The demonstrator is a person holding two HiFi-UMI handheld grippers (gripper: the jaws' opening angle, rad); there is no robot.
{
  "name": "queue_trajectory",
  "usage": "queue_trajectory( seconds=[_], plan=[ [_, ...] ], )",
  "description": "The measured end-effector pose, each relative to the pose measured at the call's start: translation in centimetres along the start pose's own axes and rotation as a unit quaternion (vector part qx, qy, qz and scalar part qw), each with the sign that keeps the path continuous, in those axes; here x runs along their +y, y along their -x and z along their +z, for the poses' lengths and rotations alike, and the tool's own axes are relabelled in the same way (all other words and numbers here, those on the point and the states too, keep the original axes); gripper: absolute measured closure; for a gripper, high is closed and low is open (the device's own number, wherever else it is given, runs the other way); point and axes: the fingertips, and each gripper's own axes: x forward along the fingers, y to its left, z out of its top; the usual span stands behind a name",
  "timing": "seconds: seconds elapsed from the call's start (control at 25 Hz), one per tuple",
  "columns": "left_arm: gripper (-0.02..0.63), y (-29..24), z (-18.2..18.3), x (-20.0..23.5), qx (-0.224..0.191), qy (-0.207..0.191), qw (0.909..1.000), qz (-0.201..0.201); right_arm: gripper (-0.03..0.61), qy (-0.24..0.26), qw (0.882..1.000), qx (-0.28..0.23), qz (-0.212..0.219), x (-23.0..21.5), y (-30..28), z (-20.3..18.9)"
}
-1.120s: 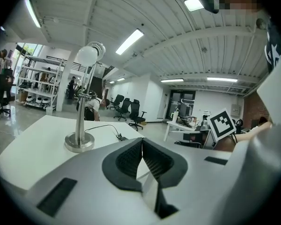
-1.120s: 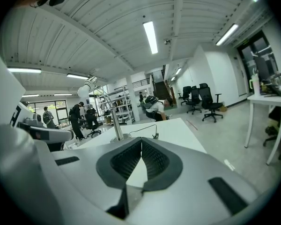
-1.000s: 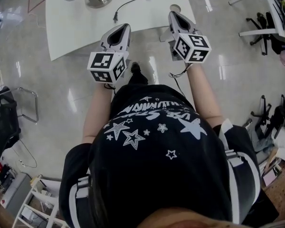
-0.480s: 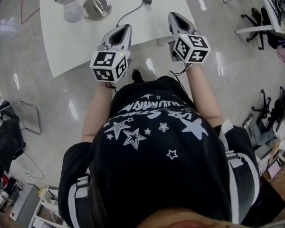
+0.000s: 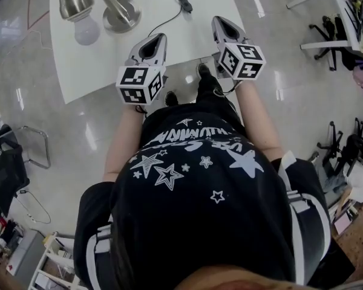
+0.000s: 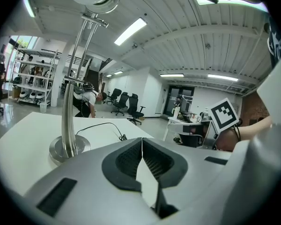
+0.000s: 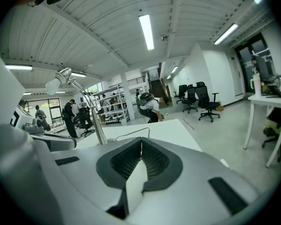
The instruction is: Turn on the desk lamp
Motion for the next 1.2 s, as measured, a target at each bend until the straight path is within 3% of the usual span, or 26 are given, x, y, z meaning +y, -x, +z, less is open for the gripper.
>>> queue_trajectory(
  seconds=[0.12, 0.4, 0.6, 0.96, 1.2],
  plan=[
    [0.603, -1.5, -0.1, 0.2, 0.007, -0.01, 0.9997, 0.021, 0.572, 0.008, 1.0, 0.009, 0.024, -0.9, -2.2, 0.4],
    [0.603, -5.5, -1.1, -0.1, 0.025, 0.016, 0.9968, 0.075, 0.572, 0.036, 0.995, 0.048, 0.083, -3.7, -6.7, 0.6],
    [0.601, -8.9, -2.0, 0.6, 0.034, 0.033, 0.9912, 0.124, 0.572, 0.045, 0.99, 0.07, 0.114, -6.0, -9.4, 0.5],
    [0.597, -13.9, -4.2, 0.7, 0.058, 0.046, 0.9814, 0.177, 0.572, 0.064, 0.978, 0.101, 0.172, -8.4, -13.0, 0.2],
    [0.518, -16.2, -5.3, 1.2, 0.07, 0.067, 0.9762, 0.194, 0.572, 0.072, 0.967, 0.121, 0.21, -8.1, -14.8, -0.6]
  ],
)
